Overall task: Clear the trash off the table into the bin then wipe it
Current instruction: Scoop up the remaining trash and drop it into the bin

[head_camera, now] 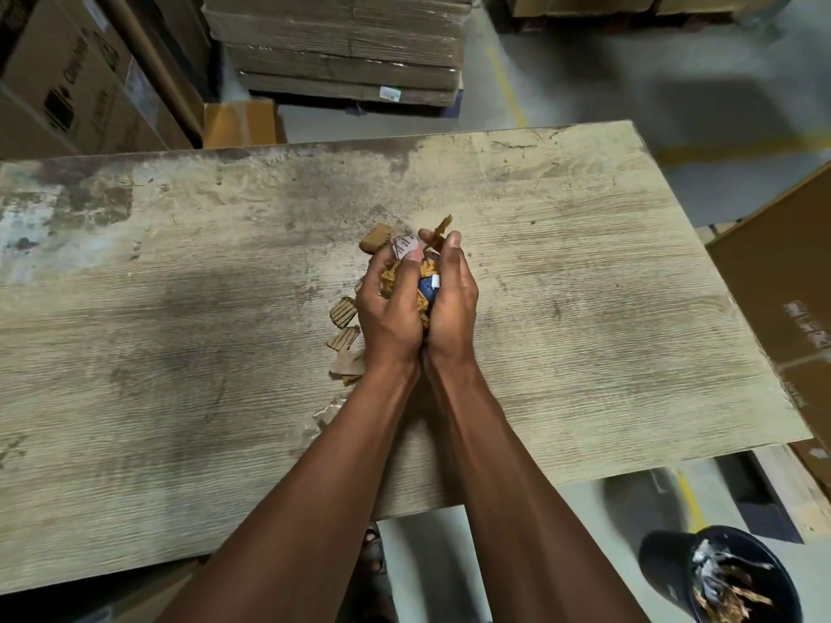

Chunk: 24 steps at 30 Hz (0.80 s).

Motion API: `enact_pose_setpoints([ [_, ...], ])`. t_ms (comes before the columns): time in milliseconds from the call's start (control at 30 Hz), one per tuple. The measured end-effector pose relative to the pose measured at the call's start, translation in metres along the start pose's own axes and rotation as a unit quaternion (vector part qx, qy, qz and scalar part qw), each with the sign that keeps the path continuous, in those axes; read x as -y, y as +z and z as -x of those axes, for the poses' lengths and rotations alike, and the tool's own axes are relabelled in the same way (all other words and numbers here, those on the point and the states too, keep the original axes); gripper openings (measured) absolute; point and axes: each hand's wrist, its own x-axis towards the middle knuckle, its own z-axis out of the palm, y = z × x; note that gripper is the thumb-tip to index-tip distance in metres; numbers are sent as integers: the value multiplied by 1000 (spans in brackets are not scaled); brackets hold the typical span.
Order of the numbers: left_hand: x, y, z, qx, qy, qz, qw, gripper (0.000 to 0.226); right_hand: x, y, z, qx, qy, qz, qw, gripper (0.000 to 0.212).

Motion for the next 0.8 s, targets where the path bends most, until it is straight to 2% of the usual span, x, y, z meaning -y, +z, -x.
enact_pose_setpoints([
  [100,1,2,5,17,17,-13,1000,19,3,-5,4,-1,-2,-35,999,40],
  [200,1,7,8,32,12,-8,999,18,6,-6,2,-25,25,-67,997,30],
  [300,2,12,11,31,31,-14,999,22,7,-11,-2,-40,27,-64,997,40],
  [467,4,17,16,41,20,-11,999,39,4,-22,1,-47,-8,-73,996,15],
  [667,10,27,25,36,-6,-6,999,19,1,-39,3,-20,-50,-63,997,35],
  [800,11,39,36,48,3,-31,998,17,7,-55,3,-30,-53,-75,995,23],
])
